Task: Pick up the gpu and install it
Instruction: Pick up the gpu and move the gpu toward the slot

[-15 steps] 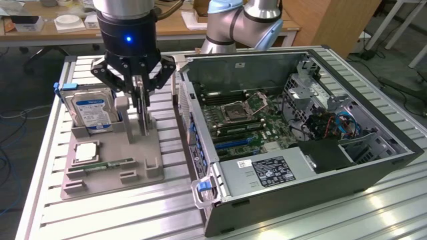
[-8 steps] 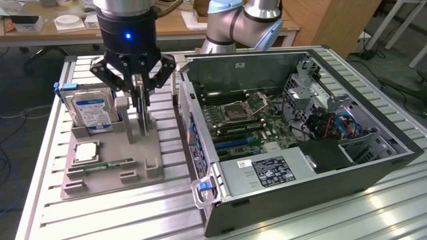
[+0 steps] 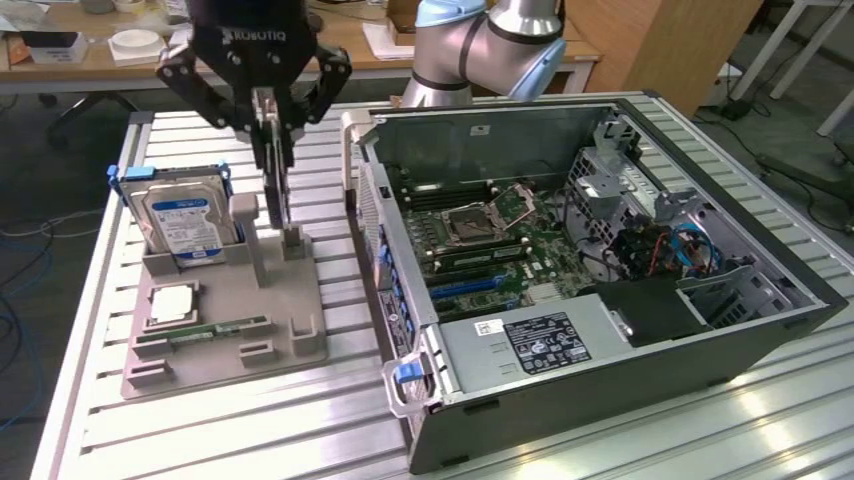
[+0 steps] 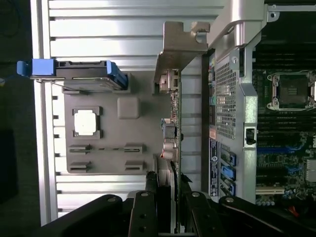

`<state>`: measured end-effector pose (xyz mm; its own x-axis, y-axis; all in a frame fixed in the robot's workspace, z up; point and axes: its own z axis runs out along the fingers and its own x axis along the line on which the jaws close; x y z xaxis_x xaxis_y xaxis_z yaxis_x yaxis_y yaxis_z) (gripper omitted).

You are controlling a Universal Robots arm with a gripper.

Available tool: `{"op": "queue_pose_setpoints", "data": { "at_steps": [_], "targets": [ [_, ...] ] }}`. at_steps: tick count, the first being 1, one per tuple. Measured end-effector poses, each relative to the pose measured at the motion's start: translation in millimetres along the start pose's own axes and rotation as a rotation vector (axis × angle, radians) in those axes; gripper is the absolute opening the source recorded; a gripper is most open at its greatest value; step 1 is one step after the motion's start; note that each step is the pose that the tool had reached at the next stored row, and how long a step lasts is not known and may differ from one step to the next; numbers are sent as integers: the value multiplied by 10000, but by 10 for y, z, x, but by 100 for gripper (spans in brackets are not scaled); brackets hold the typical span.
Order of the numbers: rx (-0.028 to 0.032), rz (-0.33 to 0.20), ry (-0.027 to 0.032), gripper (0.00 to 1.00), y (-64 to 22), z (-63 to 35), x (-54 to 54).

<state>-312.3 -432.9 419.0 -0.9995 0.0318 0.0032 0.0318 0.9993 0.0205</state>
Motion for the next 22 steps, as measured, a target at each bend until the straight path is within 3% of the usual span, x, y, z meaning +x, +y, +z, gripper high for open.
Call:
{"op": "queue_pose_setpoints", "data": {
  "at_steps": [2,6,22],
  "targets": [
    [-1,0,0,27,3,-130,1],
    [-2,-2,1,27,4,-139,-26],
    [-8,0,1,27,26,-111,-750]
  ]
}}
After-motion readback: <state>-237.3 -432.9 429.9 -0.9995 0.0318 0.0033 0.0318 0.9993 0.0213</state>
